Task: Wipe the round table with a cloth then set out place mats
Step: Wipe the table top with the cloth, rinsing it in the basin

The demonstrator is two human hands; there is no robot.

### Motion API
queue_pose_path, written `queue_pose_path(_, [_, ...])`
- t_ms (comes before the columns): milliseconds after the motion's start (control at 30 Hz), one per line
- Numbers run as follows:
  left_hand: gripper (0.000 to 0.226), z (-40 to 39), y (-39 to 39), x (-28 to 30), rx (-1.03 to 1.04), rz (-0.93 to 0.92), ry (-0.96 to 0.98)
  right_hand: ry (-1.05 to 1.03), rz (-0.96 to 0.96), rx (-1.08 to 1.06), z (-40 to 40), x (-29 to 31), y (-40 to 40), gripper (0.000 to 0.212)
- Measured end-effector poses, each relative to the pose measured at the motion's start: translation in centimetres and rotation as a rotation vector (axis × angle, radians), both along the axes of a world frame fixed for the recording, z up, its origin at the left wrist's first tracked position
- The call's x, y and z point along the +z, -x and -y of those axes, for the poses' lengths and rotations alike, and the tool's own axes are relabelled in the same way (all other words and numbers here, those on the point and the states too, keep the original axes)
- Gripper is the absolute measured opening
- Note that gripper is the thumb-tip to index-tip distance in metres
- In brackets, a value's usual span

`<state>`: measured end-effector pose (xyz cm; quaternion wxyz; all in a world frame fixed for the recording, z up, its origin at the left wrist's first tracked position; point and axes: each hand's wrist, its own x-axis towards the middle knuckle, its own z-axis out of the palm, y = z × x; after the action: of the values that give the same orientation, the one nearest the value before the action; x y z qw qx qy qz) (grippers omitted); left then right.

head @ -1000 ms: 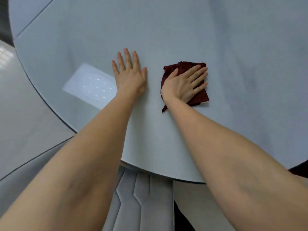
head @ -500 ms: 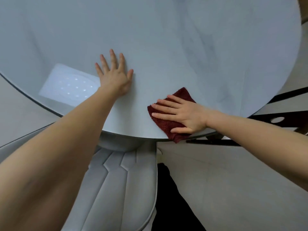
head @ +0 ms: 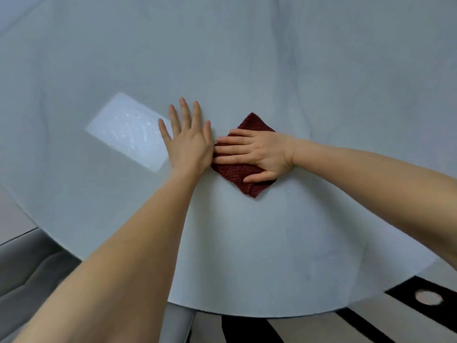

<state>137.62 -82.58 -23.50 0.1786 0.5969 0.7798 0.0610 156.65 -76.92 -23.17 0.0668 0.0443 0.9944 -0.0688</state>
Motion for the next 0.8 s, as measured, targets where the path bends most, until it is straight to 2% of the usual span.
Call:
queue_pose_path(67, [0.055, -0.5, -0.7, -0.1, 0.063, -0.028, -0.026, 0.012, -0.001, 0.065, -4.0, -0.2, 0.4, 0.069])
queue_pose_path(100, [0.056, -0.4, -0.9, -0.1, 0.076, -0.046, -0.024, 0.011, 0.012, 0.033, -5.6, -0.1, 0.6, 0.069])
queue_pose_path(233, [0.064, 0.1, -1.1, -0.1, 0.063, -0.157, -0.018, -0.041, 0.021, -0.242, -13.0, 0.3, 2.4, 0.072])
queue_pose_path(267, [0.064, -0.3, -1.1, -0.3, 0.072, -0.184, -0.017, -0.054, 0.015, -0.378, -15.5, 0.4, 3.5, 0.072])
queue_pose_path(433, [0.064, -1.0, -1.3, -1.0, 0.099, -0.226, -0.022, -0.060, -0.036, -1.398, -20.8, -0.4, 8.7, 0.073])
queue_pose_path(500, [0.064, -1.3, -1.4, -1.2, 0.109, -0.239, -0.014, -0.012, -0.074, -1.645, -21.7, -0.6, 10.1, 0.076])
queue_pose_path(600, [0.063, -1.9, -1.0, -1.1, 0.113, -0.237, 0.008, 0.044, -0.105, -1.795, -21.4, -0.5, 10.5, 0.077])
queue_pose_path(800, [0.062, -2.5, -0.5, -1.0, 0.107, -0.229, -0.010, 0.055, -0.110, -1.853, -13.9, -0.8, 8.0, 0.078])
